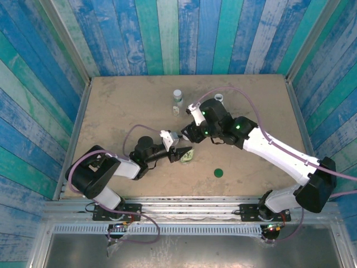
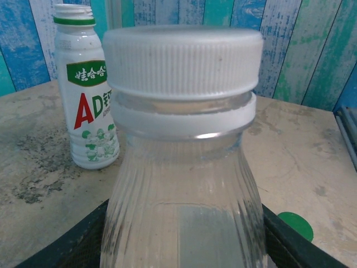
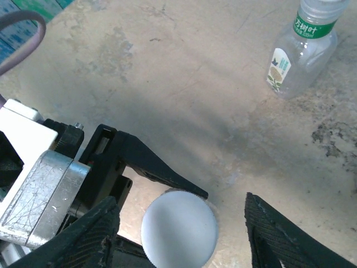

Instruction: Screw on the bottle caps

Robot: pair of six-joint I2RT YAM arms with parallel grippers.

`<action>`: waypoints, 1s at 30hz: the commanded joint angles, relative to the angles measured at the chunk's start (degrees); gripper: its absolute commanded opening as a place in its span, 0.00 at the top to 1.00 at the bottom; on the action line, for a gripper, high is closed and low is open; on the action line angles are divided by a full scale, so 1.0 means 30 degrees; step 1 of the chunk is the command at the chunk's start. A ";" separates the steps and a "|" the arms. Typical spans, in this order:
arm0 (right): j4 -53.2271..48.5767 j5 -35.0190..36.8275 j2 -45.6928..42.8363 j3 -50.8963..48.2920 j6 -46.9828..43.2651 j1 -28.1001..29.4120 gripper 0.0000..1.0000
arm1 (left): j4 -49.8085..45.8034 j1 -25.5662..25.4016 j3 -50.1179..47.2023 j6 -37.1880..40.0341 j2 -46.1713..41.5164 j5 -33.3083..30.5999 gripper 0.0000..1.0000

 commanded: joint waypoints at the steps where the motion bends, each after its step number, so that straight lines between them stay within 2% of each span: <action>1: -0.1281 0.1698 0.0619 0.0555 -0.0845 0.0401 0.36 | -0.1484 0.0058 0.0167 -0.0377 0.0303 0.0731 0.45; 5: -0.1672 0.1415 0.1271 0.0895 -0.0991 0.0682 0.37 | -0.1425 0.0064 0.0223 -0.0395 0.0468 0.0711 0.45; 8: -0.1736 0.1336 0.1470 0.0805 -0.0886 0.0685 0.44 | -0.1505 0.0114 0.0238 -0.0381 0.0420 0.0767 0.46; 11: -0.1803 0.1137 0.1417 0.0772 -0.0735 0.0677 0.56 | -0.1536 0.0116 0.0198 -0.0378 0.0338 0.0751 0.46; 16: -0.1503 0.0485 0.1067 0.0547 -0.1003 0.0623 0.62 | -0.1607 0.0145 0.0201 -0.0366 0.0286 0.1033 0.46; 21: -0.0990 -0.2843 0.0438 0.0063 -0.2681 -0.0303 0.65 | -0.1632 0.0409 0.0139 -0.0638 0.0130 0.2290 0.45; 26: -0.1172 -0.7992 0.0495 -0.0369 -0.5708 -0.1972 0.65 | -0.1120 0.0502 0.0039 -0.0827 0.0044 0.3269 0.45; 30: -0.2500 -0.8936 0.0925 0.0194 -0.8115 -0.2132 0.65 | -0.1213 0.0526 -0.0014 -0.0676 -0.0006 0.3209 0.44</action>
